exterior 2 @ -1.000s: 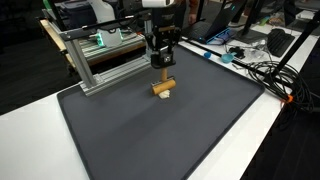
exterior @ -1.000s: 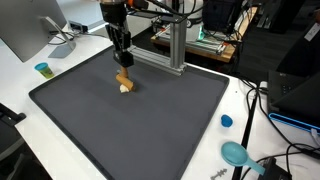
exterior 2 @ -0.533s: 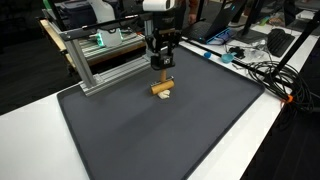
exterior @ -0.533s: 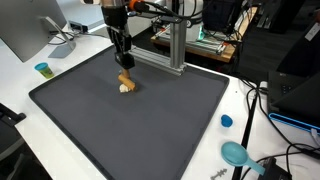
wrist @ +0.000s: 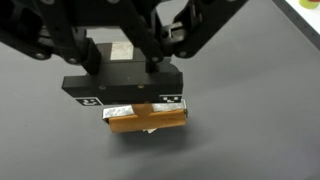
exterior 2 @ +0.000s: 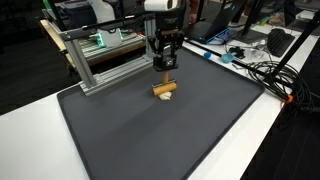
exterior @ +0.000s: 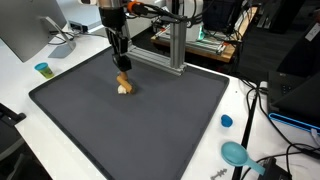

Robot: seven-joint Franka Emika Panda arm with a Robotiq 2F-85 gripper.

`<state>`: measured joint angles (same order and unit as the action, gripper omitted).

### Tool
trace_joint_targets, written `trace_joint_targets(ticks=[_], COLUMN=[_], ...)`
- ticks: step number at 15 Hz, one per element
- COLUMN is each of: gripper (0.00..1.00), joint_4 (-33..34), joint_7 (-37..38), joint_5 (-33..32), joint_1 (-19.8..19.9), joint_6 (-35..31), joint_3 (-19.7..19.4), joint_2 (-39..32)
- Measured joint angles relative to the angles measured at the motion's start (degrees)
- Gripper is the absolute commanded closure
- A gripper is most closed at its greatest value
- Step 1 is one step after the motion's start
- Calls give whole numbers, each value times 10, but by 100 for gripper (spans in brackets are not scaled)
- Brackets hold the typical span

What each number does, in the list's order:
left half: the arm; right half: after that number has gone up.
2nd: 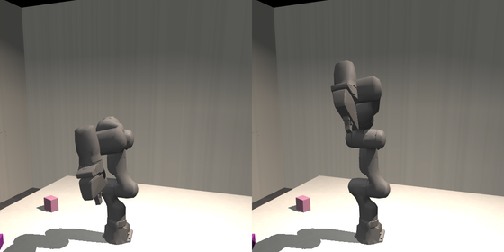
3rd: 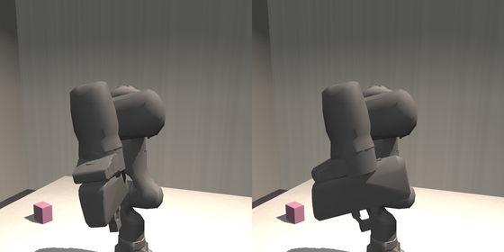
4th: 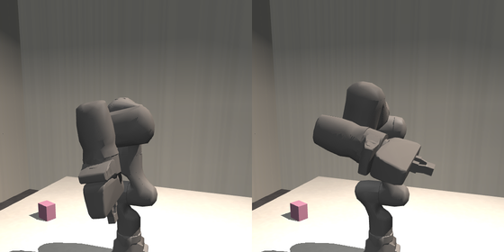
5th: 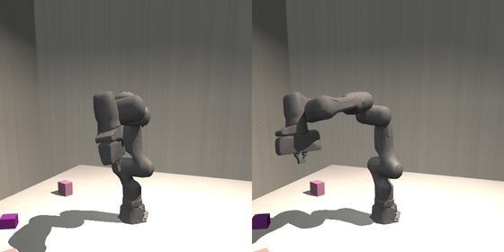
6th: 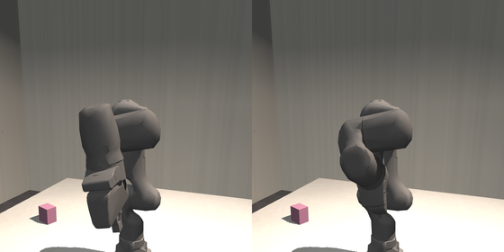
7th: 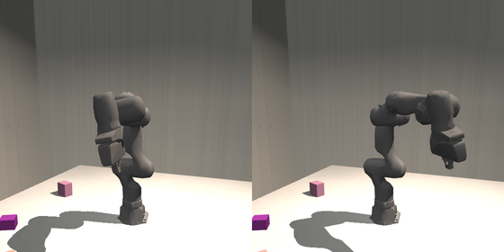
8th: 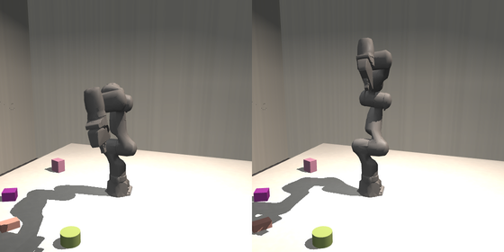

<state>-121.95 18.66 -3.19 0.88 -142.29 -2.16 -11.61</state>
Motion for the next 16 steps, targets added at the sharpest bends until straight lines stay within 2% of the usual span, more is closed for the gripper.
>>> trace_joint_targets(ticks=[6,16], gripper=[78,78], joint_4=[28,108], joint_7=[45,79], joint_5=[-6,-1], joint_1=[-9,-11], joint_6=[3,29], joint_3=[-9,-19], joint_2=[-20,-75])
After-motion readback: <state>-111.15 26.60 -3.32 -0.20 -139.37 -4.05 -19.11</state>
